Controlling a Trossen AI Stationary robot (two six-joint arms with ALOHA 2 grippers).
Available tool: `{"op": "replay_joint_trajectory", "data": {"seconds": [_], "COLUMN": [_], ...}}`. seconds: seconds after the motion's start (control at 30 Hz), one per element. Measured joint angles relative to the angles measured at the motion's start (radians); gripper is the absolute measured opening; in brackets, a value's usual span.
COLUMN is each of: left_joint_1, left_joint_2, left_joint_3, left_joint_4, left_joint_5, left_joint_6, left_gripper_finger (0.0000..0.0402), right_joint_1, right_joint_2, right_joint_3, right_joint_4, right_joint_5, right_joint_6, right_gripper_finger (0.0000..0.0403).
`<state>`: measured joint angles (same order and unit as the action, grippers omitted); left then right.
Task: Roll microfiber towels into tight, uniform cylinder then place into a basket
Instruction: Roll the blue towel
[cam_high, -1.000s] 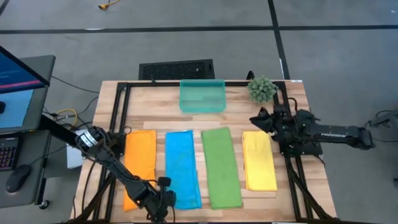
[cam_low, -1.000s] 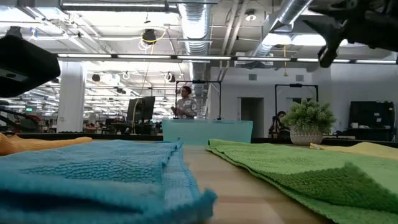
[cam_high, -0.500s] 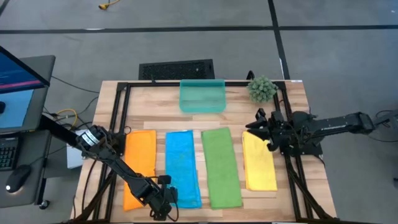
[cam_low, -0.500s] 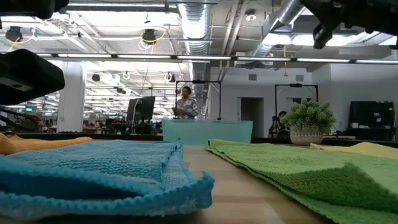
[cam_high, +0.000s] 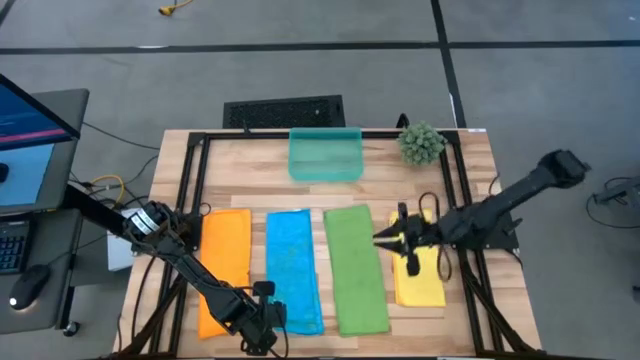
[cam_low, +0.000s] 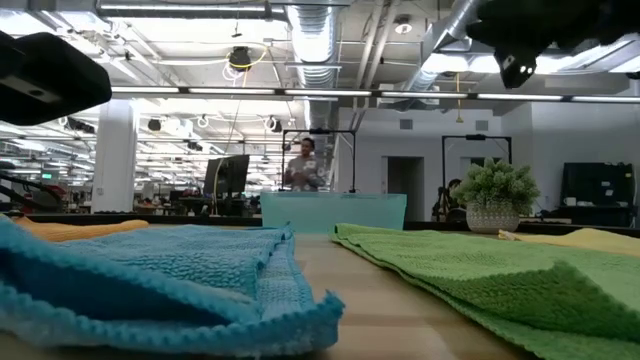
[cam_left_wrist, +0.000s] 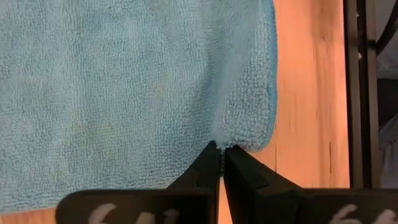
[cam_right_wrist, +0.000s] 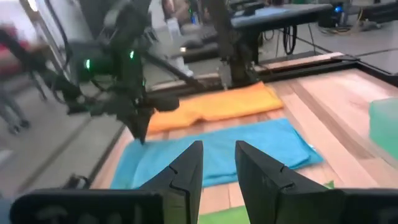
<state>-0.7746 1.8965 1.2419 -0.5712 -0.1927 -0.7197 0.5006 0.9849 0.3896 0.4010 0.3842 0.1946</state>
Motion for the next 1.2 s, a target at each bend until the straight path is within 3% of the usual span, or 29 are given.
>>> {"op": "replay_joint_trajectory", "data": {"seconds": [0.3, 0.53, 0.73, 1.2], "left_joint_1": [-0.001, -0.018, -0.03, -0.057], "left_joint_2": [0.0, 0.0, 0.0, 0.0], "left_joint_3": [0.0, 0.0, 0.0, 0.0], "left_joint_4": [0.003, 0.002, 0.0, -0.035], "left_joint_5": [-0.049, -0.078, -0.131, -0.208], "left_joint_6": [-0.109, -0.183, -0.24, -0.46], "left_gripper_finger": [0.0, 0.0, 0.0, 0.0], "right_joint_1": [0.126, 0.127, 0.127, 0.126], "right_joint_2": [0.313, 0.495, 0.658, 0.905], "right_joint_3": [0.168, 0.268, 0.384, 0.588], "right_joint_4": [-0.004, -0.004, -0.005, -0.006], "right_joint_5": [0.017, 0.014, 0.003, -0.07], "right_joint_6": [-0.174, -0.144, -0.239, -0.284], "right_gripper_finger": [0.0117, 0.0118, 0.0118, 0.0118]}}
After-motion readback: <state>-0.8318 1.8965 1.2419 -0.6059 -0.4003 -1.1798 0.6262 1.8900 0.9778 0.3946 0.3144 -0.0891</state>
